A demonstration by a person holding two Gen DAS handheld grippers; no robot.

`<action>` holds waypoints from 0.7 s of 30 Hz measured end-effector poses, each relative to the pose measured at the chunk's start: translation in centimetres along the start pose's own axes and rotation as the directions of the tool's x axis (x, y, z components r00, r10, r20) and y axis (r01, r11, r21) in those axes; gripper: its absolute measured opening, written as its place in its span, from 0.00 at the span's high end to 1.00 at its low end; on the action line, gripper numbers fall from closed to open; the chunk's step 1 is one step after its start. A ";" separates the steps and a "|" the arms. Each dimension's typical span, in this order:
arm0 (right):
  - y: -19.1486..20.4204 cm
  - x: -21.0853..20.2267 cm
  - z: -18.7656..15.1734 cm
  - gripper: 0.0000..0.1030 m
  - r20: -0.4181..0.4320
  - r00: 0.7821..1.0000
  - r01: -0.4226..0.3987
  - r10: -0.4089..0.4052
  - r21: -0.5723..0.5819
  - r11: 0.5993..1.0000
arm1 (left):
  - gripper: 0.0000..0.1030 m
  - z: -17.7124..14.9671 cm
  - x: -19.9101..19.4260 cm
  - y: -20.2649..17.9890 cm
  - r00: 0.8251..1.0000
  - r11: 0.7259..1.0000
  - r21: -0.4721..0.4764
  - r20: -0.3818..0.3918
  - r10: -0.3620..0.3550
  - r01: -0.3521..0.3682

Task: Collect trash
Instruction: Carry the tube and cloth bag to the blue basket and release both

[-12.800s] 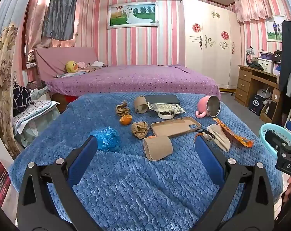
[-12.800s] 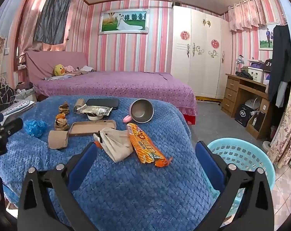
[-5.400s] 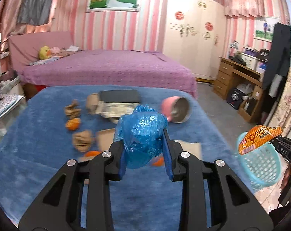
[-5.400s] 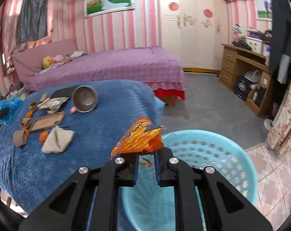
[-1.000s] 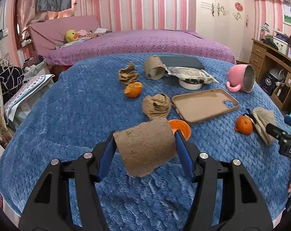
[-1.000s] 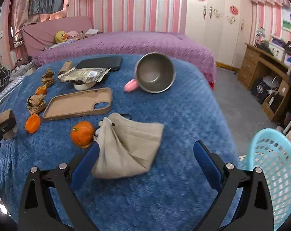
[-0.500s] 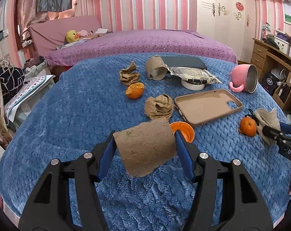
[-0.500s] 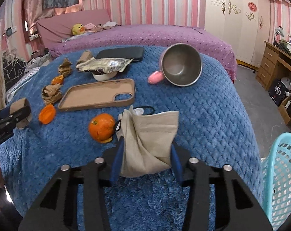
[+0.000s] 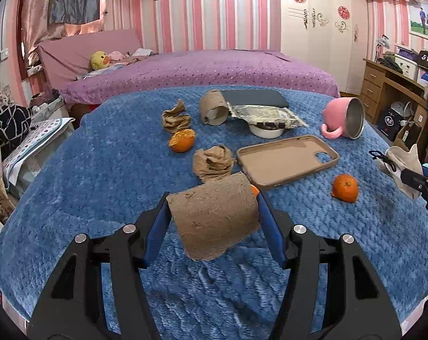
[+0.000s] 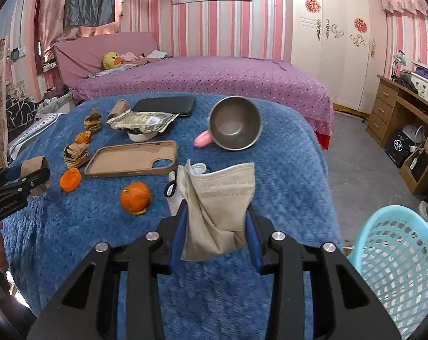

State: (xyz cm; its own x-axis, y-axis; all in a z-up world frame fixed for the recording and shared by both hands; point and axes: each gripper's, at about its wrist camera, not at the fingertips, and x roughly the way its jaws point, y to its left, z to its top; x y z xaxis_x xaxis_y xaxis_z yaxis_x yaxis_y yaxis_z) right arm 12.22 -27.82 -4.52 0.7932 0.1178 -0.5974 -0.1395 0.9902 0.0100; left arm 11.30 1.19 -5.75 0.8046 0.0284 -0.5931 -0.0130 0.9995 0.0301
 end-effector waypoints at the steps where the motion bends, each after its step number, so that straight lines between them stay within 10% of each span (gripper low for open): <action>1: -0.4 -0.3 0.0 0.63 0.004 1.000 0.007 -0.007 -0.003 1.000 | 0.43 -0.1 -0.1 -0.2 1.000 1.000 0.004 0.004 -0.006 0.006; 21: -9.6 -4.3 -1.2 0.63 0.050 0.990 0.128 -0.133 0.083 0.988 | 0.43 0.2 -1.5 -8.3 0.990 0.989 0.056 0.041 -0.138 0.136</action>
State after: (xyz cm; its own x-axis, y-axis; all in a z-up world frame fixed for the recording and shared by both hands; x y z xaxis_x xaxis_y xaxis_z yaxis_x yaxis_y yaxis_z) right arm 9.42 -37.94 -3.00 0.8331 -0.0112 -0.5531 0.0131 0.9999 -0.0005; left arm 10.33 -7.20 -4.90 0.8221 -0.1105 -0.5585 0.1298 0.9915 -0.0052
